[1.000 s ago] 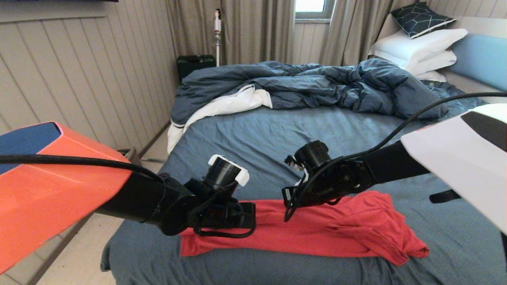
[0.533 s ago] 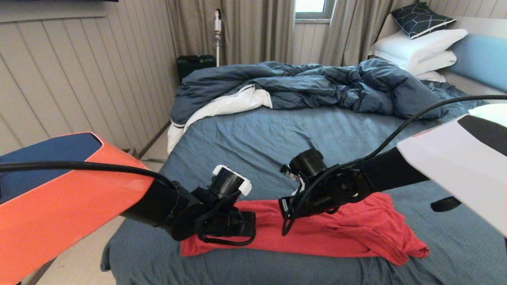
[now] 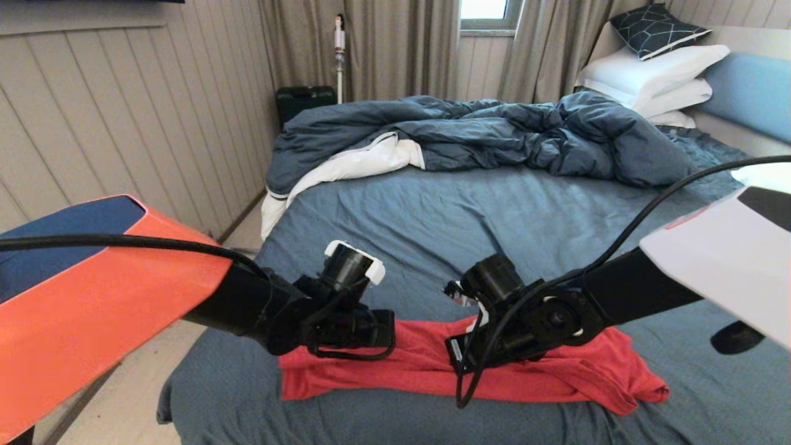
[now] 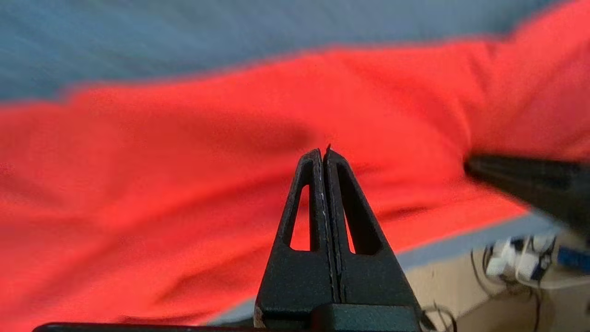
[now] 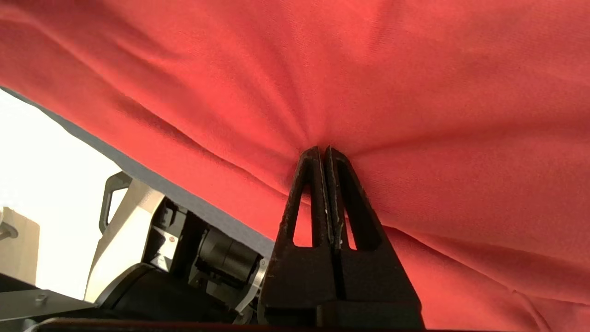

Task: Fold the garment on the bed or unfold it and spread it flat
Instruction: Fold the red T-shirt

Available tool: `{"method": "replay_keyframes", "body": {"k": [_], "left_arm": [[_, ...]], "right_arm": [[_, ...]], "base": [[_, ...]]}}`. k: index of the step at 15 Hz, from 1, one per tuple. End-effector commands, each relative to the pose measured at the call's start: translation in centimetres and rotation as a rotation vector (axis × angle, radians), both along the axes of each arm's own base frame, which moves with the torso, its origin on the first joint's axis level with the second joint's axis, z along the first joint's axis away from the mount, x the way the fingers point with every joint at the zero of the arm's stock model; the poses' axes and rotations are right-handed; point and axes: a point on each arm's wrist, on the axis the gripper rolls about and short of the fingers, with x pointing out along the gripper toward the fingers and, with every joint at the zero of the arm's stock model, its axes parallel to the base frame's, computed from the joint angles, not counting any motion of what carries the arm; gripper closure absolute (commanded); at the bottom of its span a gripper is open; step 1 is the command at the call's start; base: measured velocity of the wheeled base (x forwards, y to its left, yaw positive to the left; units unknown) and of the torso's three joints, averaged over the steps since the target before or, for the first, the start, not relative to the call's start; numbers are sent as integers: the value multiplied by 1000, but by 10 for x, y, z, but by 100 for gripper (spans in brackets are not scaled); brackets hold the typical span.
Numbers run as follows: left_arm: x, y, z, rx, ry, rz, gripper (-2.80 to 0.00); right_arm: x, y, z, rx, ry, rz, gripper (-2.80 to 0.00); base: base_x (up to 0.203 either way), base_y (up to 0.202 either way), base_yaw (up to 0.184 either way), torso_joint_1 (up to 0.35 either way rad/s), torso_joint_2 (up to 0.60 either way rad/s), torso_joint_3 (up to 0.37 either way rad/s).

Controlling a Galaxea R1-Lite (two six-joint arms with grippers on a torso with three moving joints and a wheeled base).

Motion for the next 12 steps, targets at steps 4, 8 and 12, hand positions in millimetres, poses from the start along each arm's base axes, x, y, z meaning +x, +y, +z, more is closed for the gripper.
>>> {"method": "replay_keyframes", "body": {"k": [4, 8, 12], "left_arm": [[1, 2, -4, 4, 9, 7, 0], [-5, 8, -11, 24, 34, 8, 0], [-13, 15, -22, 40, 57, 5, 0]], "right_arm": [[2, -2, 1, 6, -9, -8, 0], [6, -3, 6, 16, -27, -15, 0], [11, -8, 7, 20, -32, -33, 0]], "base": [[0, 0, 0, 0, 0, 0], [0, 0, 0, 0, 0, 0], [0, 0, 0, 0, 0, 0]]}}
